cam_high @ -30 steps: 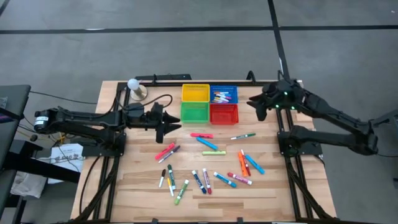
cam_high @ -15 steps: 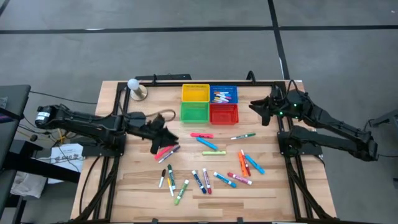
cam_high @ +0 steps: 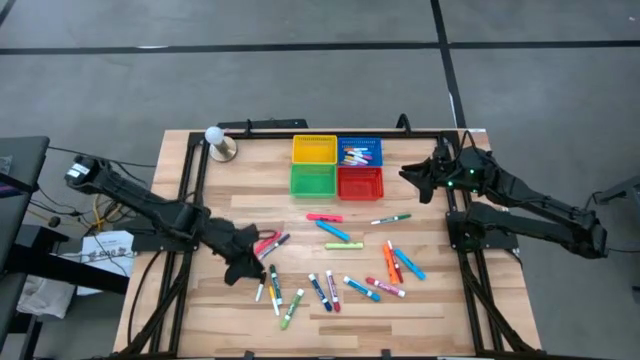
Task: Pick & Place Markers
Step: Put the small black highlighter pen into the blue bin
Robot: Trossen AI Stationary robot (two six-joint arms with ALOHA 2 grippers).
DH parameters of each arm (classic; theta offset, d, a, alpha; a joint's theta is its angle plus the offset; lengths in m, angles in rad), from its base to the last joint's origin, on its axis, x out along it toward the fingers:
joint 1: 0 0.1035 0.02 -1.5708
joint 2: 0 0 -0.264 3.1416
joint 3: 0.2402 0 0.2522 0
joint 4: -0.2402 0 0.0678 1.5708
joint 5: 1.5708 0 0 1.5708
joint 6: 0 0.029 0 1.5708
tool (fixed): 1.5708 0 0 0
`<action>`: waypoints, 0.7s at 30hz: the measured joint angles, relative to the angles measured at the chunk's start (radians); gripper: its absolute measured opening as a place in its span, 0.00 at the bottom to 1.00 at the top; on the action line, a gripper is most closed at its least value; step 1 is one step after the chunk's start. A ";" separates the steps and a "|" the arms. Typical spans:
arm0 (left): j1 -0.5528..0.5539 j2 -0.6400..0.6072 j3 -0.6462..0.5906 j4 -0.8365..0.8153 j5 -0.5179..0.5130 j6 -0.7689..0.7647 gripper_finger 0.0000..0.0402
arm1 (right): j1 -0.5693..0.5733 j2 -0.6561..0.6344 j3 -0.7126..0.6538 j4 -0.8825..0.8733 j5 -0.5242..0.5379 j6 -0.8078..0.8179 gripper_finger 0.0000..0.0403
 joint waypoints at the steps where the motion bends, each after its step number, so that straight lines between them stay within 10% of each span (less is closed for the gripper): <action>1: -0.023 0.013 0.000 0.001 -0.003 -0.013 0.40 | 0.000 0.000 0.000 -0.001 0.000 0.000 0.29; 21: -0.223 0.350 0.030 0.001 -0.159 -0.505 0.40 | 0.000 0.000 0.000 0.000 -0.002 0.001 0.29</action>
